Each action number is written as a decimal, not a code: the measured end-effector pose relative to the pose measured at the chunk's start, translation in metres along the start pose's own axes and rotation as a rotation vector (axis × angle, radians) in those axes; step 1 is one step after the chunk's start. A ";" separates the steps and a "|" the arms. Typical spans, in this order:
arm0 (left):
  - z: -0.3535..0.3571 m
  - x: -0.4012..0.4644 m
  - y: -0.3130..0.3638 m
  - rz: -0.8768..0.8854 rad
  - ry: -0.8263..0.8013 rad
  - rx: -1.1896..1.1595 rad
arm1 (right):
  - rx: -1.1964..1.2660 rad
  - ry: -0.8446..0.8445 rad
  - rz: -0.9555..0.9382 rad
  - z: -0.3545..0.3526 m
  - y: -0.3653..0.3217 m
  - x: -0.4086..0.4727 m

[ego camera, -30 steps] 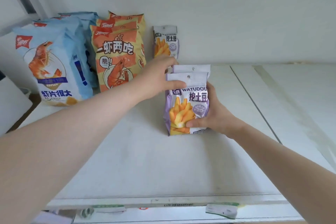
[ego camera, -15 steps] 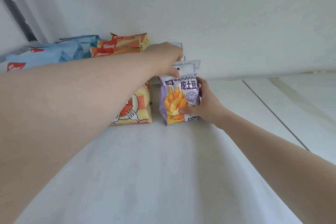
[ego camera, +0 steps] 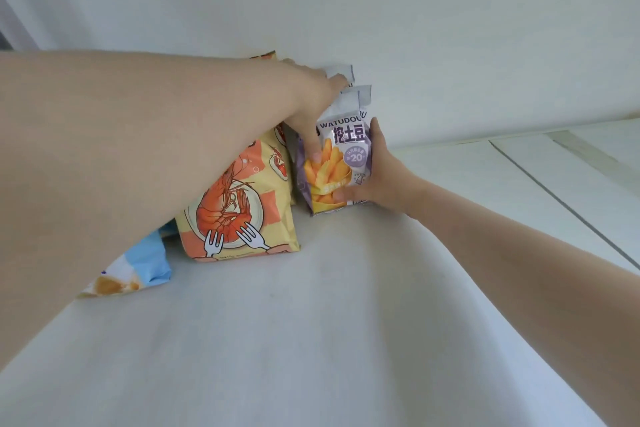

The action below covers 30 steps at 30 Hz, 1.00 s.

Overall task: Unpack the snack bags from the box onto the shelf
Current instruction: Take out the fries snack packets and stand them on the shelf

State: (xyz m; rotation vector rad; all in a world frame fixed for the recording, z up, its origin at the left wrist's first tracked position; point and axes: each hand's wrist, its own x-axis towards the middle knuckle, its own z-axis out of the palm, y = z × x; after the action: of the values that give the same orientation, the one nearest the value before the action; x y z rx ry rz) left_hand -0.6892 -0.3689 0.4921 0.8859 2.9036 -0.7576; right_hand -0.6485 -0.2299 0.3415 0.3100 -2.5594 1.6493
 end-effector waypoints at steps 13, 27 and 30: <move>-0.012 0.009 0.000 -0.048 -0.003 -0.270 | -0.017 0.069 0.035 0.011 0.004 0.003; -0.013 0.026 -0.018 -0.003 0.205 -0.435 | -0.037 0.268 0.059 0.028 0.003 0.001; -0.009 0.028 -0.019 0.014 0.210 -0.470 | -0.075 0.264 0.045 0.026 0.004 0.003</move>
State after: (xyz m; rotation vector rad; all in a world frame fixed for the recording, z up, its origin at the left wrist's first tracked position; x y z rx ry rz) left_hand -0.7221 -0.3637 0.5045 0.9685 3.0363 0.0345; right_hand -0.6515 -0.2525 0.3271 0.0268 -2.4378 1.4893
